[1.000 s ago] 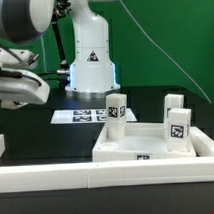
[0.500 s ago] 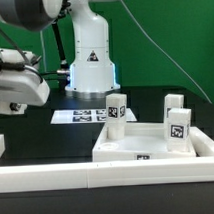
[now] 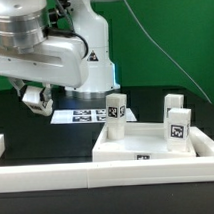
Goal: Assemble square table
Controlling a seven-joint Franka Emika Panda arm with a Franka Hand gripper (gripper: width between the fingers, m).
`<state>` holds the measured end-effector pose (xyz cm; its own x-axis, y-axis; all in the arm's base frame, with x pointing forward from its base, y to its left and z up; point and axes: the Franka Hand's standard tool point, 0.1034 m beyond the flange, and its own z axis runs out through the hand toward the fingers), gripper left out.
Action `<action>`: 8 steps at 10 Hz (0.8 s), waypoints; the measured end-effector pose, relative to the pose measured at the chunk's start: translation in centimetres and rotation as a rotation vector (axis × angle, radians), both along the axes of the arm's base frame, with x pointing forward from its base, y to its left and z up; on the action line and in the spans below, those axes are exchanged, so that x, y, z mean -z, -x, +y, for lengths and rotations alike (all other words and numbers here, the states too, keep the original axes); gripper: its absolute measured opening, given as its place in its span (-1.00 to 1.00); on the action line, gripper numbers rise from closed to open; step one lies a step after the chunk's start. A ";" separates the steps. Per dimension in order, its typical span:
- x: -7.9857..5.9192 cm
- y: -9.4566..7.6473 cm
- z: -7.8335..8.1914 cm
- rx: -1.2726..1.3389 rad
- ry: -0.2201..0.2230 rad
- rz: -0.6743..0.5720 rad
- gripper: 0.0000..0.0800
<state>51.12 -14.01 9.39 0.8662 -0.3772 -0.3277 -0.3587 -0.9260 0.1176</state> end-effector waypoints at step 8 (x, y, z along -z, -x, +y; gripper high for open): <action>-2.3 -4.4 6.4 -0.086 0.112 -0.476 -0.27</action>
Offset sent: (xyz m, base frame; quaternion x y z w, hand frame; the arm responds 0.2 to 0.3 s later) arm 0.0013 0.0240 0.0182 -0.0027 0.2017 -0.0058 0.9794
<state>55.54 -7.59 11.71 0.9394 -0.3081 0.1501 -0.3197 -0.9456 0.0597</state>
